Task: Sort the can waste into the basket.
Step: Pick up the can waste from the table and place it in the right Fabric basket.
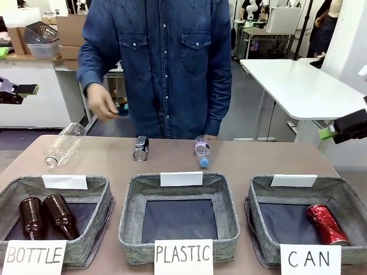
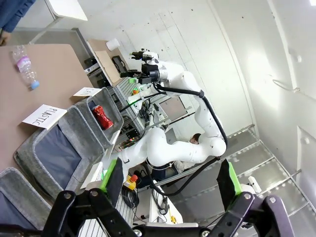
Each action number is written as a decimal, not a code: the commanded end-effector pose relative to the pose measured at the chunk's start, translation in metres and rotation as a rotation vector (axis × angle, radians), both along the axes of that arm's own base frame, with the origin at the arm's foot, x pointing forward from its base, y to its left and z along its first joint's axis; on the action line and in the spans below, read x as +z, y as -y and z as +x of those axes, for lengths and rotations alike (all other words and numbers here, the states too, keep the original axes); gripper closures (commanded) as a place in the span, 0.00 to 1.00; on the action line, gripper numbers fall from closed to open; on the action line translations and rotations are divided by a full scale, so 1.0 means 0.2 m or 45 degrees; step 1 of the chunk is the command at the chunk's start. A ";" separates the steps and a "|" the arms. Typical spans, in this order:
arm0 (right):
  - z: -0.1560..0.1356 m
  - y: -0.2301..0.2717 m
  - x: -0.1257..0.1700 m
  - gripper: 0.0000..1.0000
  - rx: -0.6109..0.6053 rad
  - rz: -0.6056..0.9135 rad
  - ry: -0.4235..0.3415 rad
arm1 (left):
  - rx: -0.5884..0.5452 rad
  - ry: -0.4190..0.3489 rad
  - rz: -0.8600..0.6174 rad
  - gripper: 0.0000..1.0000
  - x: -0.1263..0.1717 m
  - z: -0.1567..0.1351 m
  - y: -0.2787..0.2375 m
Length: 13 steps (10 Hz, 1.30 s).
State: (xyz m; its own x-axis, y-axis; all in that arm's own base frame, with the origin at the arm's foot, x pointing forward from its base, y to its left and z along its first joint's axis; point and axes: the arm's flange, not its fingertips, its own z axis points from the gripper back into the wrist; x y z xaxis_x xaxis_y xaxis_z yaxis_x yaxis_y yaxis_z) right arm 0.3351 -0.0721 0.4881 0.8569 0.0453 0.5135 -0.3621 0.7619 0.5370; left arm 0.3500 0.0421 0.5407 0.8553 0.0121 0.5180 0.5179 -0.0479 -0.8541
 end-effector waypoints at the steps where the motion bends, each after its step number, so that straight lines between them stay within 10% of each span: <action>1: 0.12 0.02 0.06 0.00 -0.117 0.567 -0.244 | -0.004 0.034 -0.032 0.00 0.01 0.00 0.01; 5: 0.32 0.16 0.00 0.00 -0.048 1.194 -0.077 | -0.004 0.034 -0.032 0.00 0.01 0.00 0.01; 6: 0.17 0.10 0.07 0.00 -0.015 0.819 -0.165 | -0.004 0.034 -0.032 0.00 0.01 0.00 0.01; 13: 0.17 0.10 0.07 0.00 -0.015 0.819 -0.165 | -0.004 0.034 -0.032 0.00 0.01 0.00 0.01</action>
